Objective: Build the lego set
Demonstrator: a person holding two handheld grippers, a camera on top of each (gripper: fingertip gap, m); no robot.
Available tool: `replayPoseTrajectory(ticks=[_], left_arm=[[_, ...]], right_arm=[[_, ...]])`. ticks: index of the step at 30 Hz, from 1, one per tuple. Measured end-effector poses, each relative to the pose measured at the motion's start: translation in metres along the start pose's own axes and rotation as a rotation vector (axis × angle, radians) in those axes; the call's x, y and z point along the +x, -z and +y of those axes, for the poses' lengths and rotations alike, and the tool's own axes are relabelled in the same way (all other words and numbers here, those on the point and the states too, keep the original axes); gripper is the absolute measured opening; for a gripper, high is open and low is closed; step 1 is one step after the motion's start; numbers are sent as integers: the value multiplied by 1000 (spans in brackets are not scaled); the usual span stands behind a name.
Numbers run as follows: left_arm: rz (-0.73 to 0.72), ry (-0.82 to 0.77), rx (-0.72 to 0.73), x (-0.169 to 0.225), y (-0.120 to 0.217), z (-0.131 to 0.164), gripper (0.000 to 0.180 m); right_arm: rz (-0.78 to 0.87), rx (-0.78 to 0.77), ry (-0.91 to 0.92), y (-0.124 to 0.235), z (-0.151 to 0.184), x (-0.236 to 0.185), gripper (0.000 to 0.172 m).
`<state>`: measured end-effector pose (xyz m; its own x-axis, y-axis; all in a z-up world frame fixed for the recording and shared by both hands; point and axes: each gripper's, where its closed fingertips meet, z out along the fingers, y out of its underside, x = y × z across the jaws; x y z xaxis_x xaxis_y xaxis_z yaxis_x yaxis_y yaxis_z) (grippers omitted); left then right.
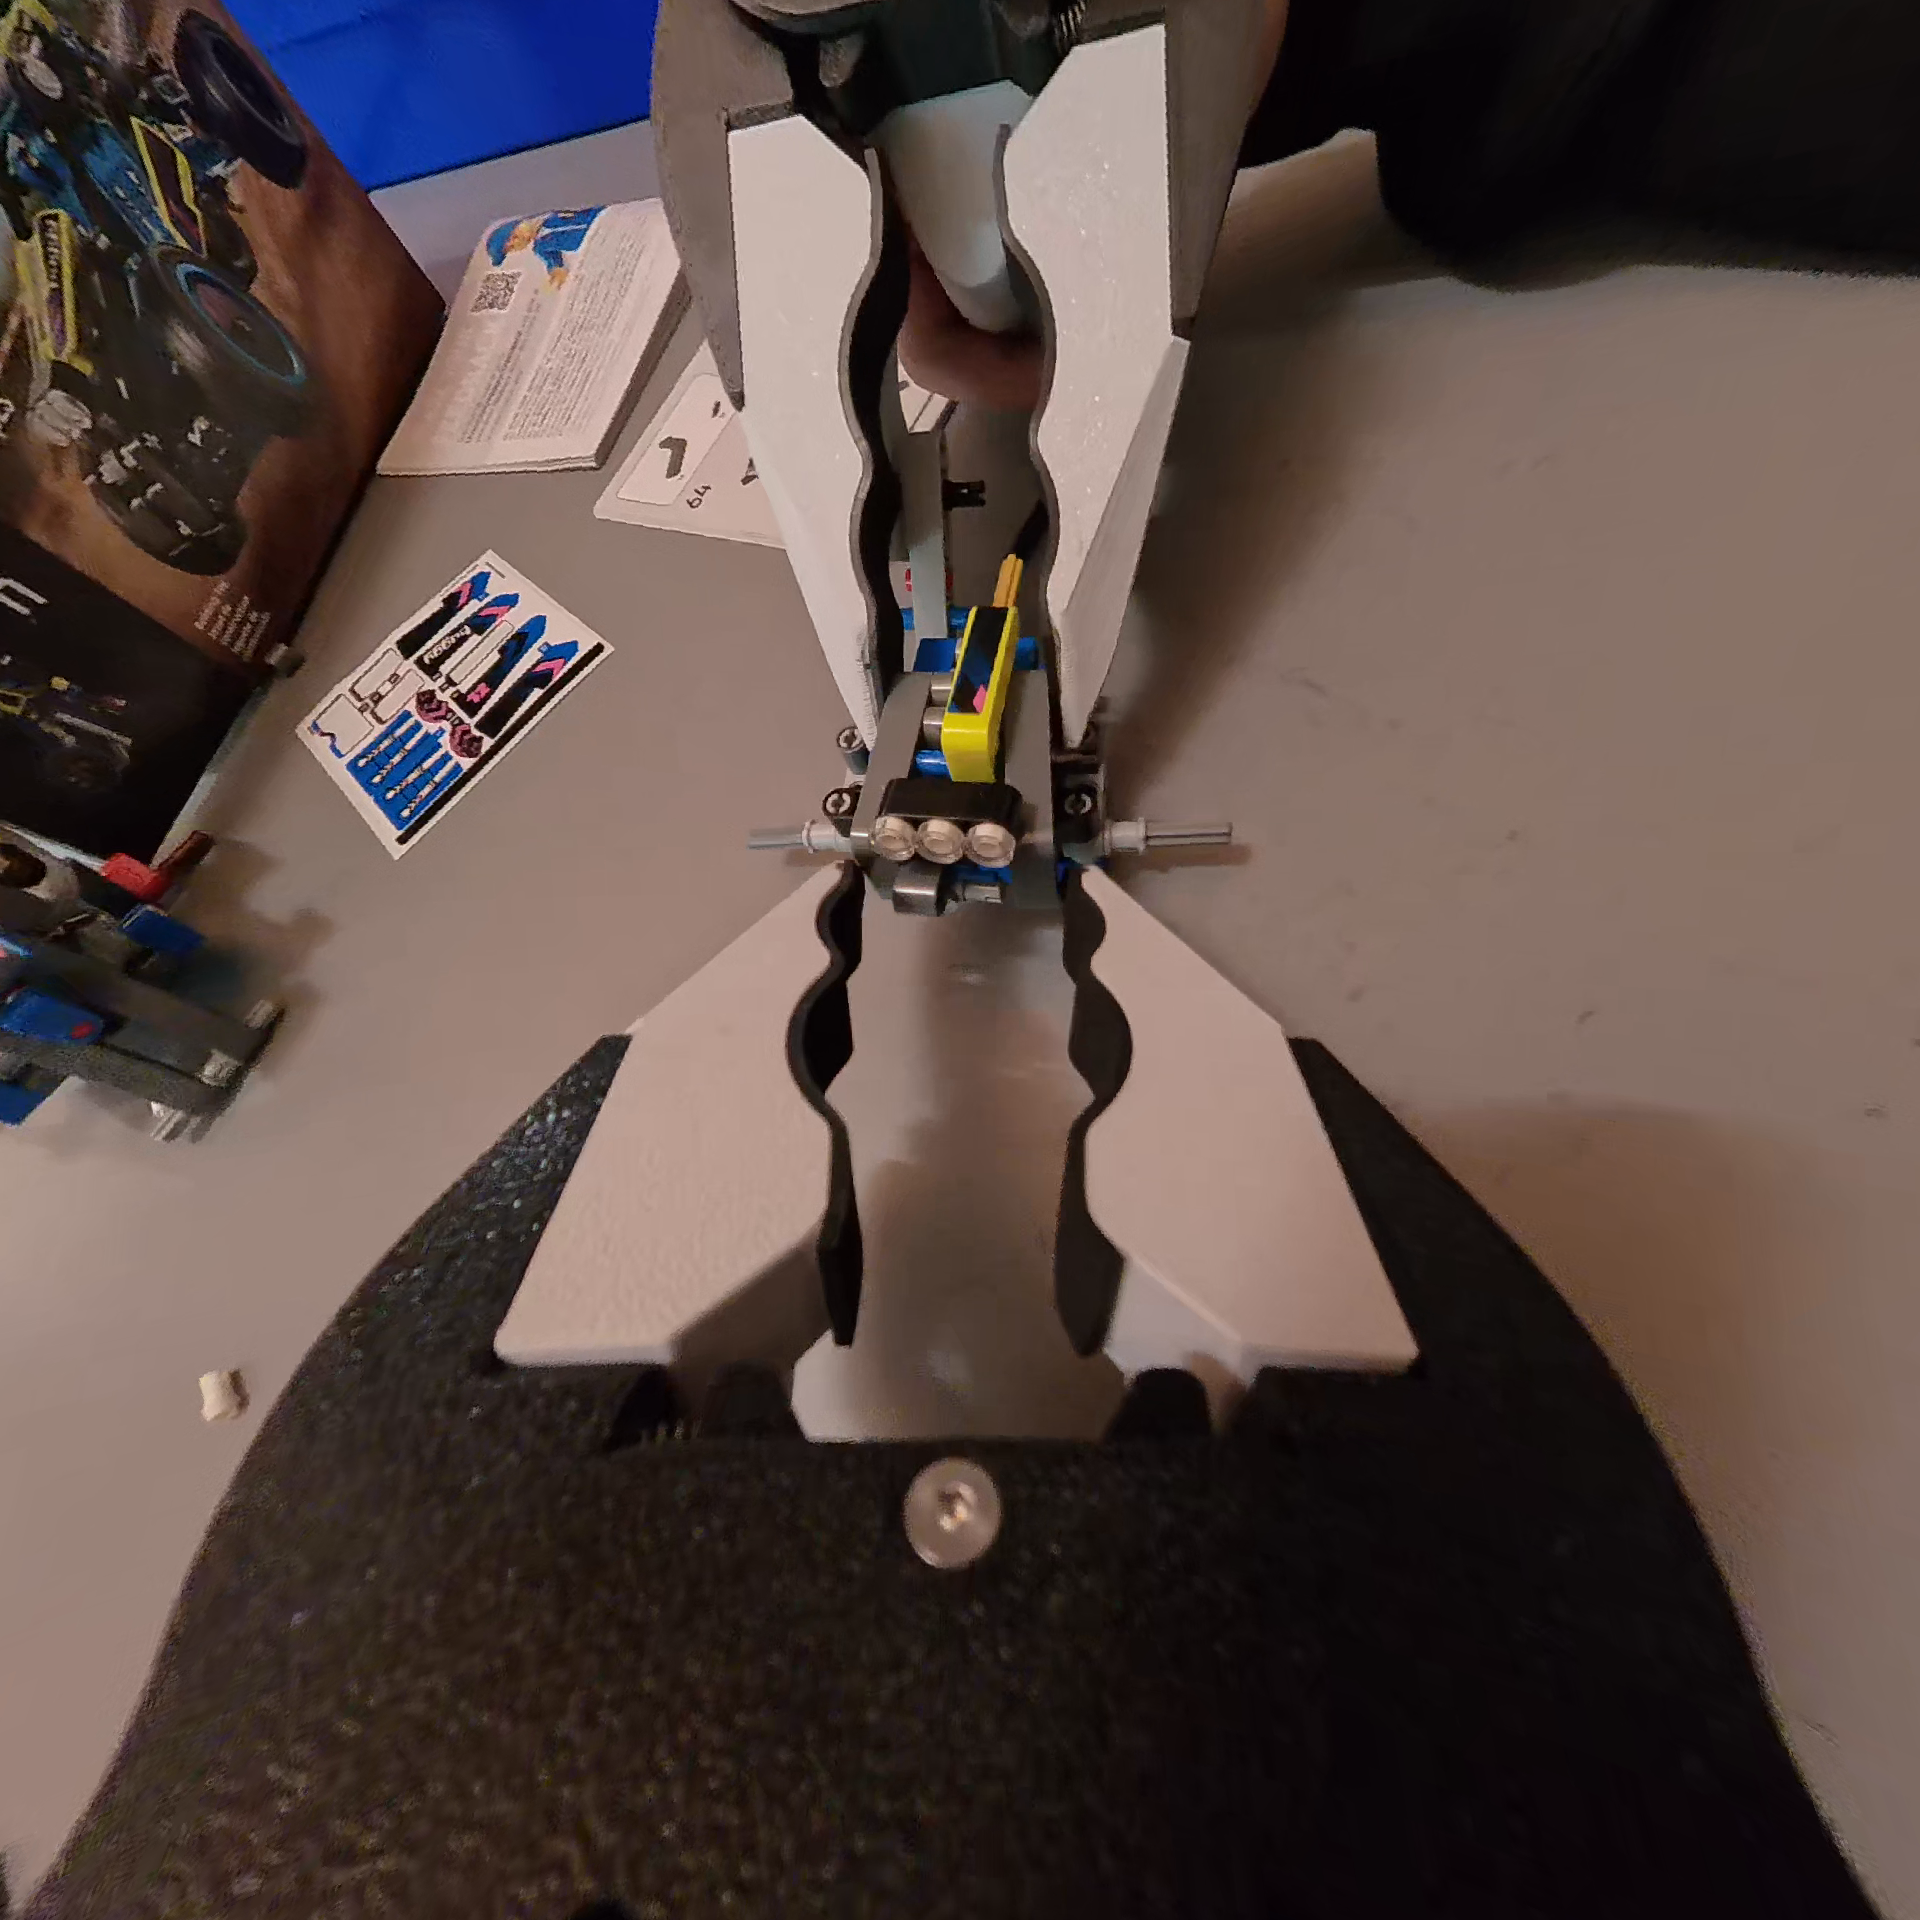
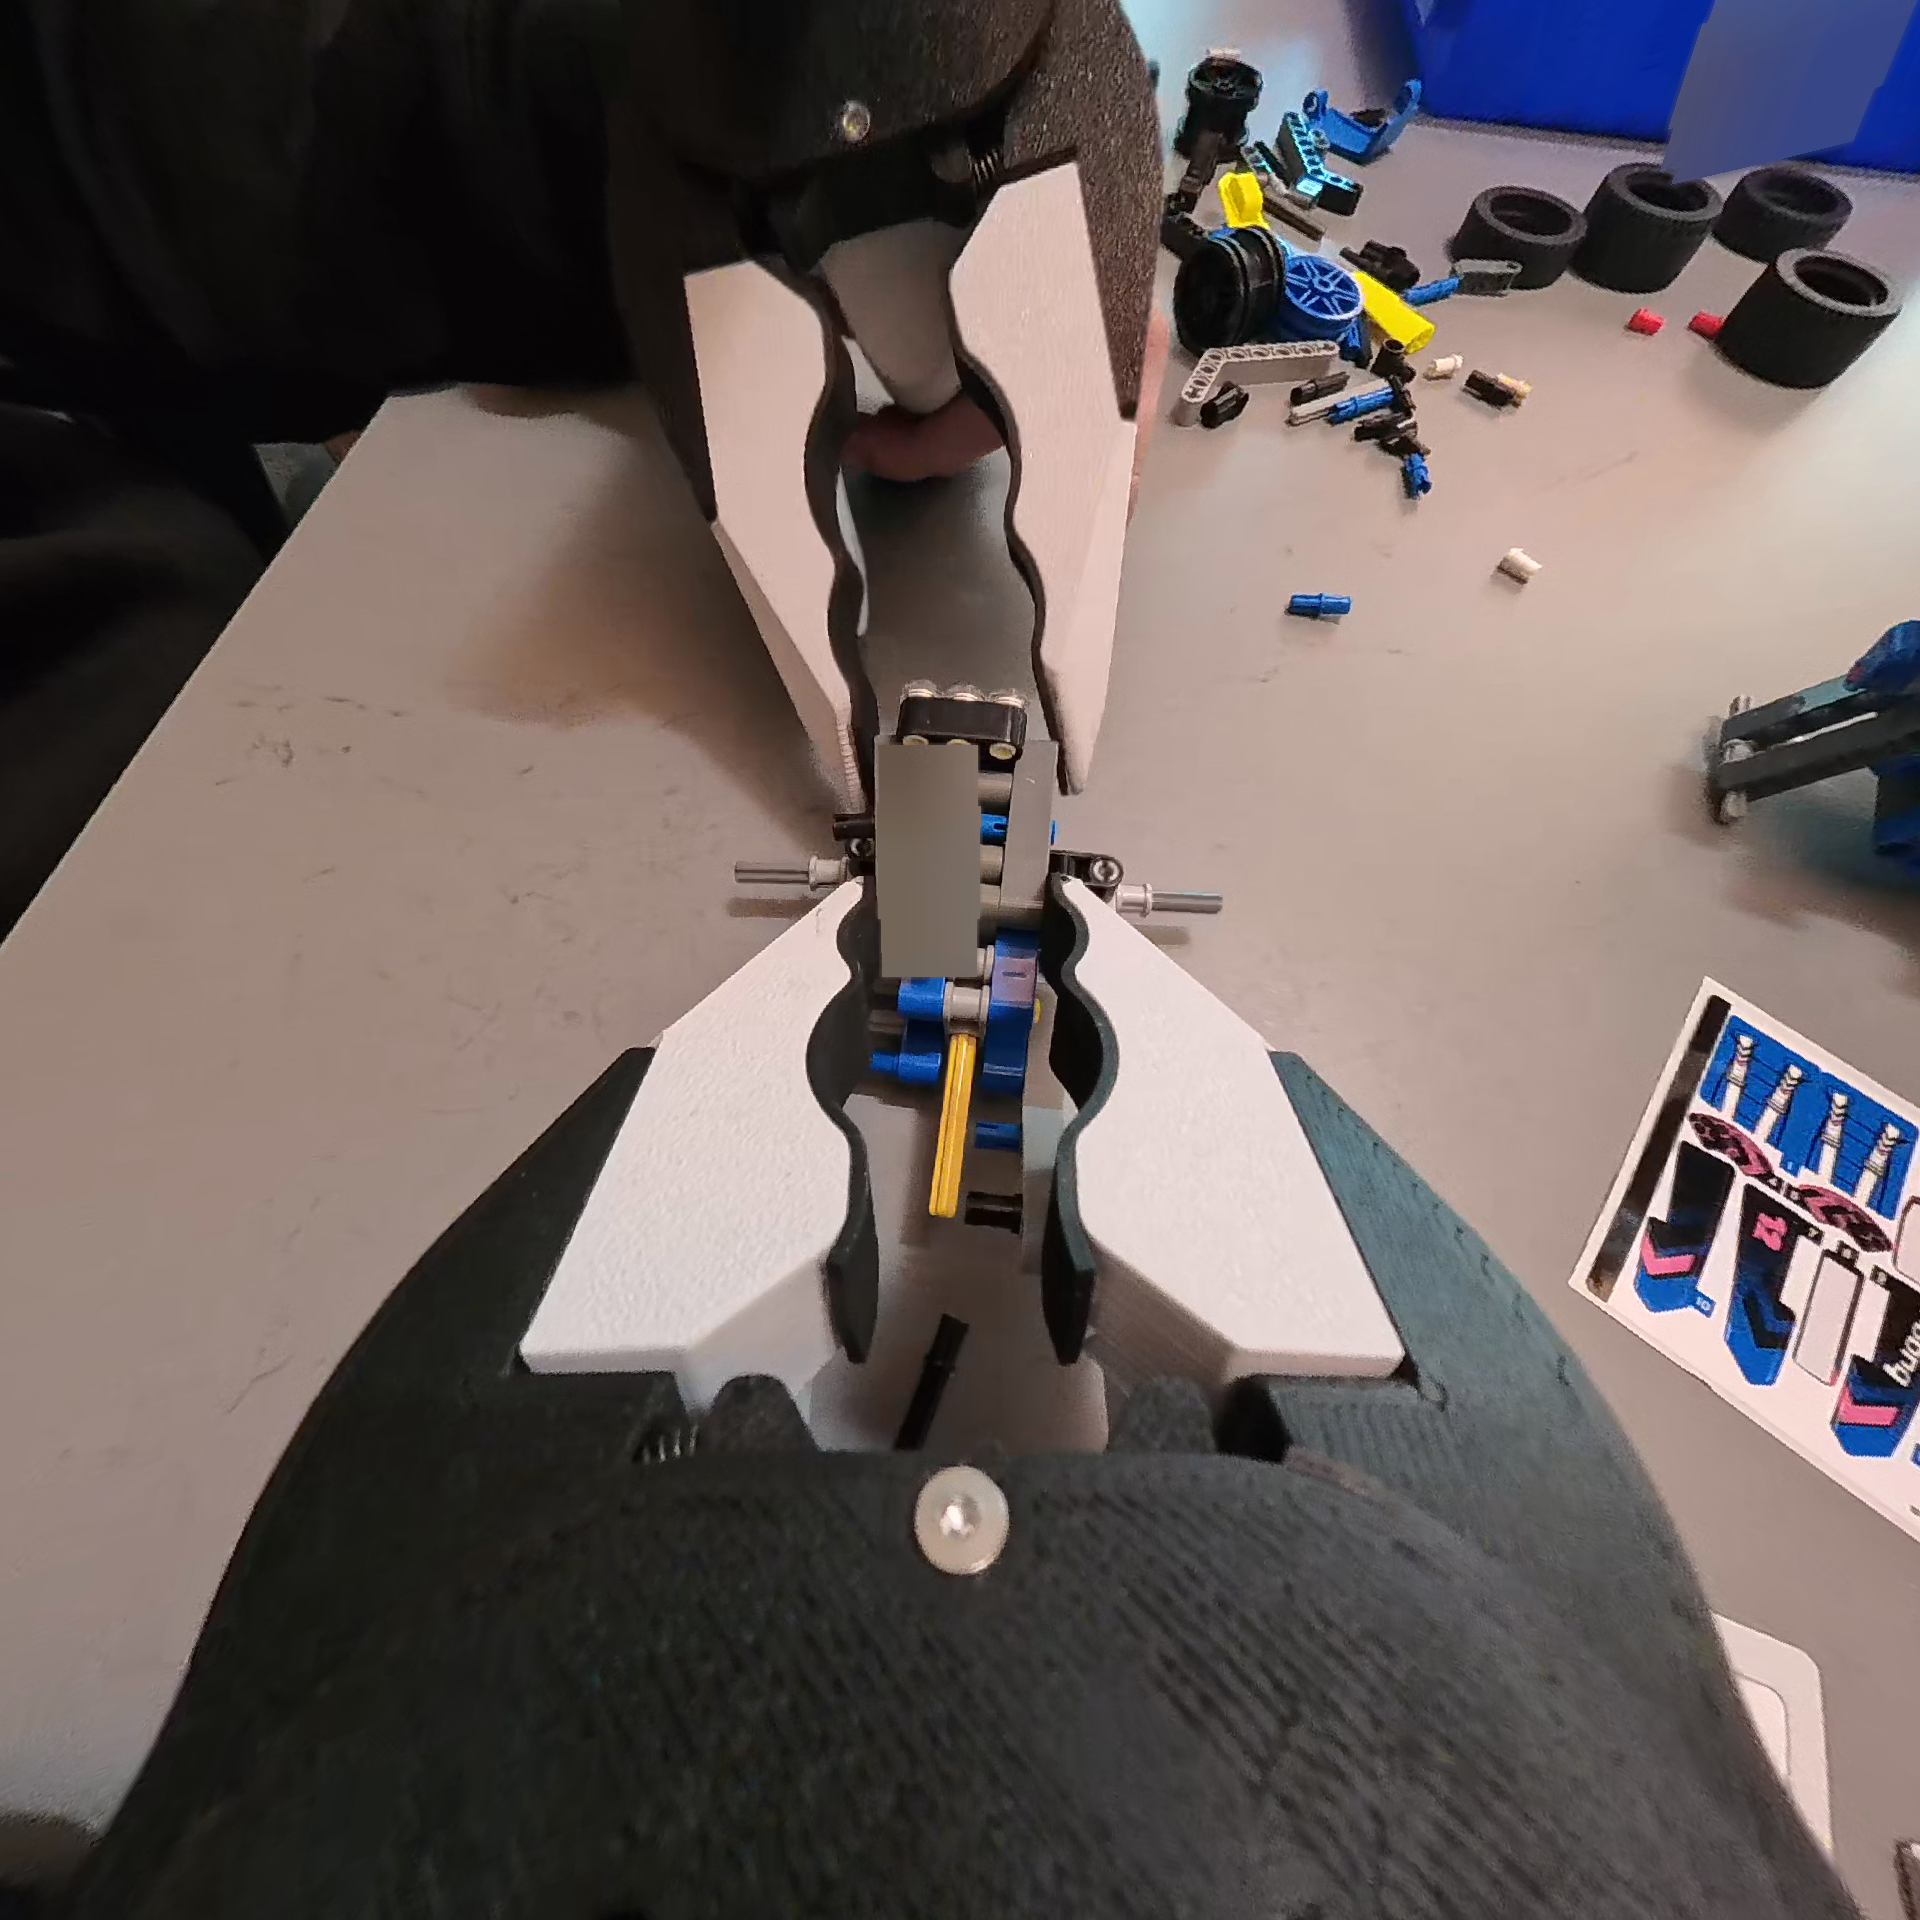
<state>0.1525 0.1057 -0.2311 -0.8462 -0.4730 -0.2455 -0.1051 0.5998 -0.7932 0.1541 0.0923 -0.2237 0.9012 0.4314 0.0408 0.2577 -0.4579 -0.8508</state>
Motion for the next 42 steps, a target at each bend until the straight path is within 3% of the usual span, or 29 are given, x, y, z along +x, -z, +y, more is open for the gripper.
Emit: replayPoseTrajectory(ticks=[23, 42], left_arm=[[-6, 16, 5, 0, -3, -4, 31], [36, 53, -1, 2, 4, 2, 31]], right_arm=[[56, 14, 149, -1, -3, -1, 31], [33, 8, 104, -8, -7, -4, 30]])
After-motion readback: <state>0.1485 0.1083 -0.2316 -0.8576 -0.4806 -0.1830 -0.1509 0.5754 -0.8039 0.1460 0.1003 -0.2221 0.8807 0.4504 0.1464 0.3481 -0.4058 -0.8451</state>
